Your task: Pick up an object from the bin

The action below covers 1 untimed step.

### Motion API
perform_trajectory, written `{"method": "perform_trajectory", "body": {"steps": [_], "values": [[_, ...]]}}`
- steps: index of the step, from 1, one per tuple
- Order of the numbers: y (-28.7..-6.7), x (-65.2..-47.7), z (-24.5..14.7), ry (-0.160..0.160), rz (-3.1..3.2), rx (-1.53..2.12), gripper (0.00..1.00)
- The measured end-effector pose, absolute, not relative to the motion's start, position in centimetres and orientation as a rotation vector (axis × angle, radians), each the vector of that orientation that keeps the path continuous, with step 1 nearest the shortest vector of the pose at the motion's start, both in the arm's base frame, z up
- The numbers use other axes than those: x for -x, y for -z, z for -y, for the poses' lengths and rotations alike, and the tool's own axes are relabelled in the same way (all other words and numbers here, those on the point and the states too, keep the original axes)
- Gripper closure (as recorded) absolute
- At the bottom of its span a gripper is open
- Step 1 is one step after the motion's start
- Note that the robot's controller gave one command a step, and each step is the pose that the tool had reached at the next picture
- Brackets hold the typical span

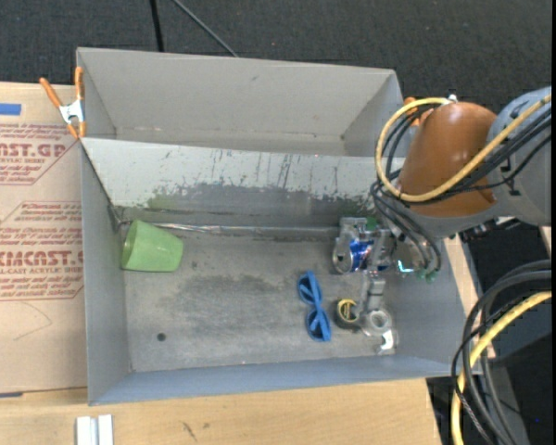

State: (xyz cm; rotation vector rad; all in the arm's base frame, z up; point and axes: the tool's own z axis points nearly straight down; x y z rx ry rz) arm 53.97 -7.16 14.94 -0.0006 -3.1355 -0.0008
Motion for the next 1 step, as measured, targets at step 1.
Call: {"method": "perform_trajectory", "body": {"steps": [1], "values": [[-8.81,-57.45,8.99,0.002,3.121,0.352,0.0]]}}
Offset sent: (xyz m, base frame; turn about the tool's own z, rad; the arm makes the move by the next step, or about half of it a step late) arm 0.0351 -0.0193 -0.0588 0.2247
